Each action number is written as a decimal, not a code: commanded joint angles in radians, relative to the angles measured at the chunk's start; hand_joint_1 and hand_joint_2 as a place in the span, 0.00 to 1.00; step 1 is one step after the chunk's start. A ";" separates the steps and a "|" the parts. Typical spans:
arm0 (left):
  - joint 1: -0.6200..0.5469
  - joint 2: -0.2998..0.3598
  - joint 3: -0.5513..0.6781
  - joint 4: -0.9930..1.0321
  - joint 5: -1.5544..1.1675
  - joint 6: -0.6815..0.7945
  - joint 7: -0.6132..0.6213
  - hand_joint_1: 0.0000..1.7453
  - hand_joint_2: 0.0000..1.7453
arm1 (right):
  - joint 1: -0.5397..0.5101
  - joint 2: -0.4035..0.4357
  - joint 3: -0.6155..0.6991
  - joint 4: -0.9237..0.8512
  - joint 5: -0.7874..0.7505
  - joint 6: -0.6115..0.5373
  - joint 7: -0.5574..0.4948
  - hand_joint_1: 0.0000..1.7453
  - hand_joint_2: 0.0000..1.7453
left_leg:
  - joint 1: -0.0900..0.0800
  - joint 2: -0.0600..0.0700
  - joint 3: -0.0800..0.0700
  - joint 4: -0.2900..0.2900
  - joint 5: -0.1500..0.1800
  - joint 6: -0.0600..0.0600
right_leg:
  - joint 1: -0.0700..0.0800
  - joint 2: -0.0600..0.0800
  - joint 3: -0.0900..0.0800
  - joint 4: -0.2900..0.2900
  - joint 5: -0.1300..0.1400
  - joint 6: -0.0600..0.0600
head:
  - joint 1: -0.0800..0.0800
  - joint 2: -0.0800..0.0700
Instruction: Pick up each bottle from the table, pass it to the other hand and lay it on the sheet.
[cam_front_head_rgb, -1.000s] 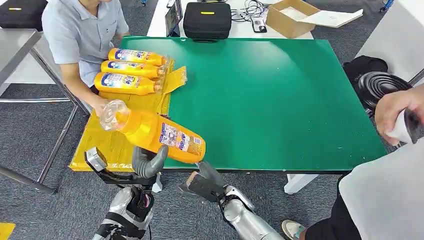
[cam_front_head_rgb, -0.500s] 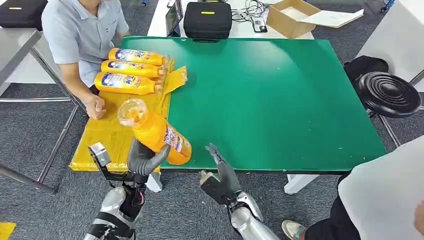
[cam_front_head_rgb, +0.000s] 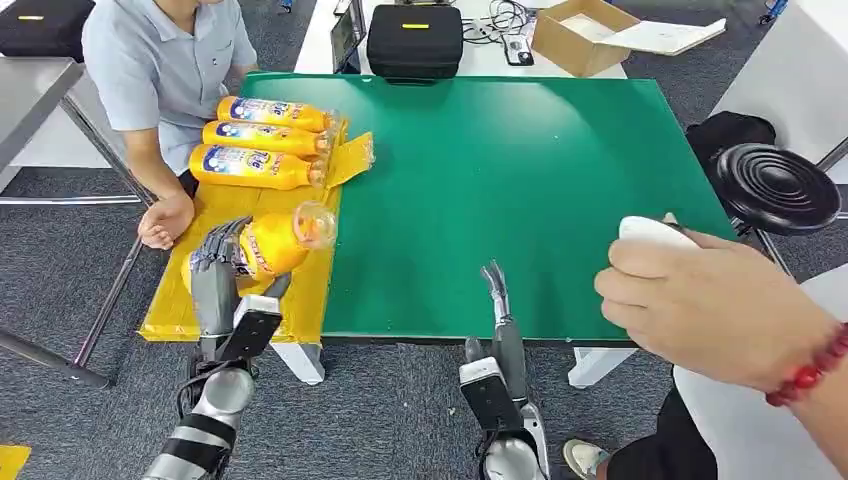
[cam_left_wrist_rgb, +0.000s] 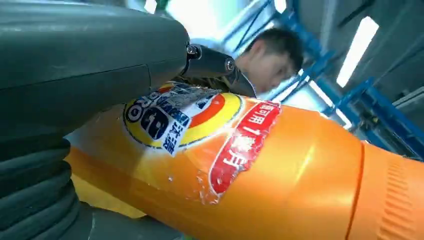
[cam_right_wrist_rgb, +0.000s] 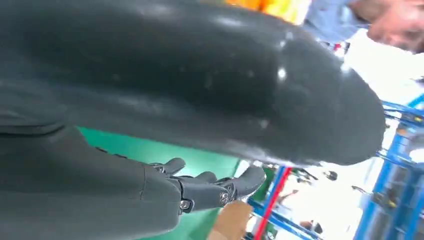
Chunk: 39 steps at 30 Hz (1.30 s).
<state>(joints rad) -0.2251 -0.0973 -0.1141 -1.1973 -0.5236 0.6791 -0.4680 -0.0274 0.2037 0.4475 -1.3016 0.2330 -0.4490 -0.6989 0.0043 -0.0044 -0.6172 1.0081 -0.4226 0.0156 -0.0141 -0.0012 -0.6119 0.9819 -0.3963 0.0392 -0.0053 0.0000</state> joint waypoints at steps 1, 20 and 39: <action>-0.237 0.019 0.049 0.471 -0.308 0.019 0.129 1.00 1.00 | -0.023 -0.005 0.075 0.009 -0.068 0.015 0.001 0.00 0.00 | 0.001 -0.001 0.005 -0.001 0.000 -0.001 | 0.001 -0.002 0.005 -0.001 -0.001 -0.002 | 0.000 0.000; -0.392 0.042 0.008 0.841 -0.618 -0.041 0.383 0.85 1.00 | -0.059 0.020 0.107 0.111 -0.064 0.062 0.001 0.00 0.00 | 0.001 0.000 0.004 0.000 -0.001 -0.001 | 0.001 0.000 0.004 0.000 -0.001 -0.002 | 0.000 0.000; -0.432 0.037 0.123 0.913 -0.494 -0.230 0.405 0.00 1.00 | -0.096 0.034 0.091 0.206 -0.090 0.064 0.001 0.00 0.00 | 0.001 0.002 0.006 -0.001 -0.001 -0.001 | 0.001 0.002 0.006 -0.001 -0.001 -0.002 | 0.000 0.000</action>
<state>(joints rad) -0.6302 -0.0664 -0.0782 -0.3689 -1.1007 0.5441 -0.0297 -0.0770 0.2518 0.5379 -1.1937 0.1579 -0.3735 -0.6989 0.0044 -0.0047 -0.6161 1.0080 -0.4213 0.0159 -0.0140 -0.0013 -0.6101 0.9824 -0.3960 0.0390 -0.0050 0.0000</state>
